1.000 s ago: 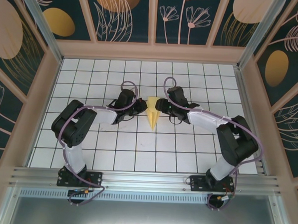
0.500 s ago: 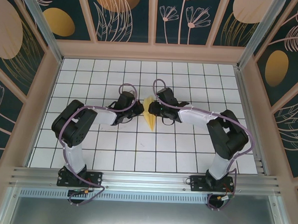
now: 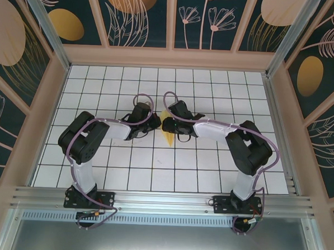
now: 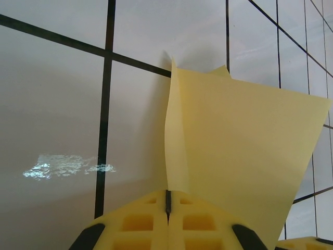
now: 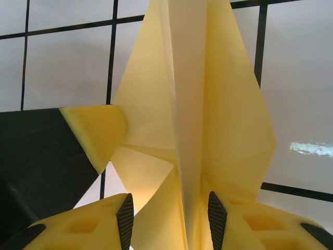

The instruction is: Fold a paper plane with a square sheet of paper (pick it up from the middle)

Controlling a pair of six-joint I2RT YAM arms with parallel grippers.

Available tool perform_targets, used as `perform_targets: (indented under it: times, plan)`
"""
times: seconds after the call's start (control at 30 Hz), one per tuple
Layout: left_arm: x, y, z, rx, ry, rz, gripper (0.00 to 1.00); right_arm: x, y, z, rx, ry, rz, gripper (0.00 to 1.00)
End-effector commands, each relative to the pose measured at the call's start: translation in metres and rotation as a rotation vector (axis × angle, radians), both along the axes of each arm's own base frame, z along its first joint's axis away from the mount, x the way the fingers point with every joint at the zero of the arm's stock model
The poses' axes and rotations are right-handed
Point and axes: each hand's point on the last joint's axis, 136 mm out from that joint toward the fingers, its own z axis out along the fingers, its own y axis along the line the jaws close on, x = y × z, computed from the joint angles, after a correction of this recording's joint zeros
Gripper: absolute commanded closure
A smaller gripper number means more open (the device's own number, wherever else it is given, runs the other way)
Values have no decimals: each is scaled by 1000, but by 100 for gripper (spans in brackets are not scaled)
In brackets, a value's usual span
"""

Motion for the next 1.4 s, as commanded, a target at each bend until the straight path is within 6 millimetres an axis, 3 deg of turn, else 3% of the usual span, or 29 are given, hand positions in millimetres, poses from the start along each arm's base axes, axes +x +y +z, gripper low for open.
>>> perform_targets:
  times: [0.0, 0.17, 0.3, 0.53, 0.8, 0.93, 1.1, 1.37]
  plan:
    - [-2, 7, -12, 33, 21, 2, 100, -9, 3, 1, -19, -7, 29, 48]
    - [-2, 7, -15, 37, 27, 4, 100, -17, 9, 2, 9, -7, 68, 46]
    - [-3, 8, -17, 42, 32, 6, 100, -19, 2, 4, -1, -22, 43, 44]
    - [-2, 8, -18, 46, 34, 1, 100, -10, -13, 26, -32, -107, -19, 39]
    - [-3, 5, -17, 37, 36, -9, 100, -11, 0, 19, -31, -91, 49, 34]
    - [-2, 5, -16, 38, 35, -11, 100, -11, 3, 19, -27, -92, 71, 38]
    - [-2, 4, -11, 32, 27, -14, 100, -11, 5, 23, -16, -110, 82, 53]
    - [0, -1, -1, 5, 12, -28, 100, -15, 6, 18, -23, -107, 96, 53]
